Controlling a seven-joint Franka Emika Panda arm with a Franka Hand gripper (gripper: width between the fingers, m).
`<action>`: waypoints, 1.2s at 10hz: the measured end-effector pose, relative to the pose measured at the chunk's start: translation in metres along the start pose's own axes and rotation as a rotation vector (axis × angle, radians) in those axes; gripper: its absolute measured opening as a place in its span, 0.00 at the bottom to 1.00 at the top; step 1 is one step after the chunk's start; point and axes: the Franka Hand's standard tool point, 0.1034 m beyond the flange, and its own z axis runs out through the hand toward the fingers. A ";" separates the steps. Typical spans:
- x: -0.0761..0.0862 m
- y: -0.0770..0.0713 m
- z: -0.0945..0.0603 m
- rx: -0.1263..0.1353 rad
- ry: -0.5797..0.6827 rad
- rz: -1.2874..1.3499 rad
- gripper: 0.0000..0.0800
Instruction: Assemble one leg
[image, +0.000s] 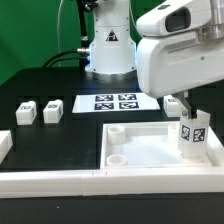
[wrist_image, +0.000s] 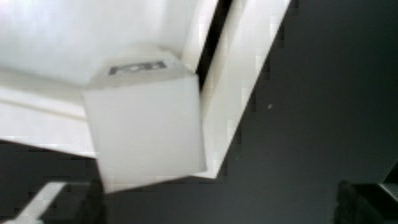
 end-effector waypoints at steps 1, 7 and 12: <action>0.004 0.001 0.000 -0.001 0.010 0.001 0.81; 0.003 0.001 0.001 0.000 0.008 0.001 0.81; -0.004 0.013 0.006 -0.008 0.018 -0.015 0.81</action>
Offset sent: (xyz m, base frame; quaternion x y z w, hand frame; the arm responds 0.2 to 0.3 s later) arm 0.0000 0.0000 0.0000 0.0000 0.0000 0.0000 1.0000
